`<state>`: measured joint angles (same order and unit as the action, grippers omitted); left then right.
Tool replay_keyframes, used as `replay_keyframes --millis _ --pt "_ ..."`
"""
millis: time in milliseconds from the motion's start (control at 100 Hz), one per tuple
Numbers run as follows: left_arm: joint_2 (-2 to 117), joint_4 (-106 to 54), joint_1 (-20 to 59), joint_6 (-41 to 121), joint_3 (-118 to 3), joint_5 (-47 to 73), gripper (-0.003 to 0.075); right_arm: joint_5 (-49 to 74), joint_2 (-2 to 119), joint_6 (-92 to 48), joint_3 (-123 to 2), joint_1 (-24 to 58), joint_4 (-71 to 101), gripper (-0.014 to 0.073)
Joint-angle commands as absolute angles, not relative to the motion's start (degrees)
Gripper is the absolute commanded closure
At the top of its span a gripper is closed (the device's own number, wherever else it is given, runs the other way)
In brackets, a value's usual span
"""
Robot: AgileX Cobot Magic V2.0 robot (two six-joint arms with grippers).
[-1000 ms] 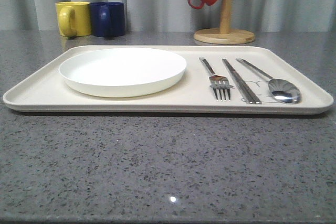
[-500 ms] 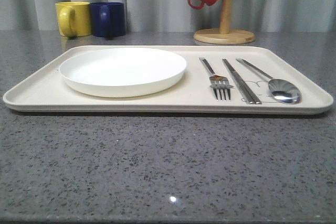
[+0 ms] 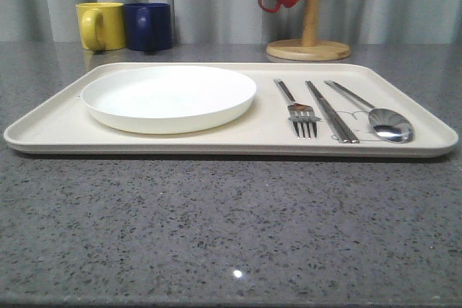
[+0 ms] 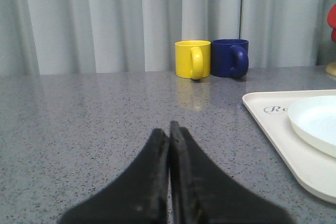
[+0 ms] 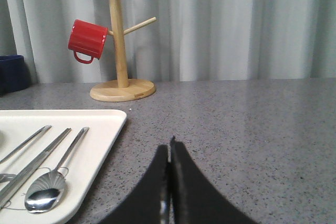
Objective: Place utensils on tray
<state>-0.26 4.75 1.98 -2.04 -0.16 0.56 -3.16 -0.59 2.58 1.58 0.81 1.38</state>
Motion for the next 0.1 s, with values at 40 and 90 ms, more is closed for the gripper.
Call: replay_keyframes --millis 40,90 --pt "-2.19 4.69 1.92 -2.54 2.18 -3.59 0.0738 -7.81 -1.82 1.93 0.58 0.54 1.26 0.0662" --pt "-2.19 4.69 1.92 -2.54 2.18 -3.59 0.0738 -7.81 -1.82 1.93 0.58 0.54 1.26 0.0662"
